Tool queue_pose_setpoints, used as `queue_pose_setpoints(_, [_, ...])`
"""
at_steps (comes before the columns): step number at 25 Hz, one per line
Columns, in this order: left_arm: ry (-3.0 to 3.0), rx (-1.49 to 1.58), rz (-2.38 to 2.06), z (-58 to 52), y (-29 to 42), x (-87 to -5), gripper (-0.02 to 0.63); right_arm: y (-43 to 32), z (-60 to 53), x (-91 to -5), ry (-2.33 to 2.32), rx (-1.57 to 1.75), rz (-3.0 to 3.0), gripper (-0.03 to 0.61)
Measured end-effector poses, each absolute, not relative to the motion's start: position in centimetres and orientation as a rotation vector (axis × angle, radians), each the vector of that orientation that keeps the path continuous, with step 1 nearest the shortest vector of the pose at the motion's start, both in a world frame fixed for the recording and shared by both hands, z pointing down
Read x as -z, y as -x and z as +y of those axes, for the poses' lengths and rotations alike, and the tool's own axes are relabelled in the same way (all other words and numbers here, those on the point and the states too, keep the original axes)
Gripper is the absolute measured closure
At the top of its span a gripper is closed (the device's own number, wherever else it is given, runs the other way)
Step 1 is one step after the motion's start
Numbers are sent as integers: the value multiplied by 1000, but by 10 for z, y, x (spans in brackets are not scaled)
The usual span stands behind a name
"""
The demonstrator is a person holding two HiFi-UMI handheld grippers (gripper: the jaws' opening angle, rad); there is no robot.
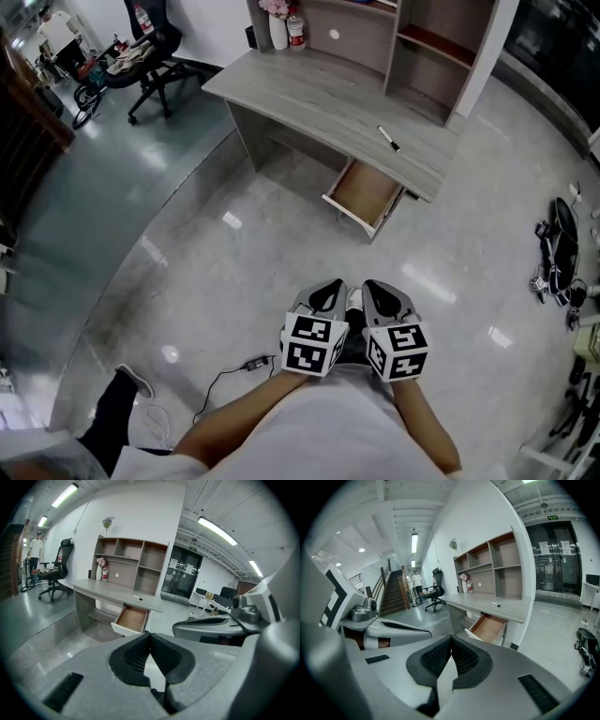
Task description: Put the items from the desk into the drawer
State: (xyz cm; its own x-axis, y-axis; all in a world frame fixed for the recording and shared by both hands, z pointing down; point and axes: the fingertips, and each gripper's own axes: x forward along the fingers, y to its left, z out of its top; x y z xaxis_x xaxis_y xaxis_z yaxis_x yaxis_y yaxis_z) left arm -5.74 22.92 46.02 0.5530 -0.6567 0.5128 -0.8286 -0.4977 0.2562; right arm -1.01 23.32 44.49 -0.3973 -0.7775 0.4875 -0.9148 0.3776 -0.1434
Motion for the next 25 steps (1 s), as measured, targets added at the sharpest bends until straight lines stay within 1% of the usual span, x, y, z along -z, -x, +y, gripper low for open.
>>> queue_pose_setpoints(16, [-2242, -547, -1184, 82, -7, -470, 612, -55, 79, -451, -1417, -649, -2294, 577])
queue_pose_setpoints(25, [-2193, -594, -1243, 23, -27, -472, 612, -80, 14, -456, -1361, -690, -2327, 577])
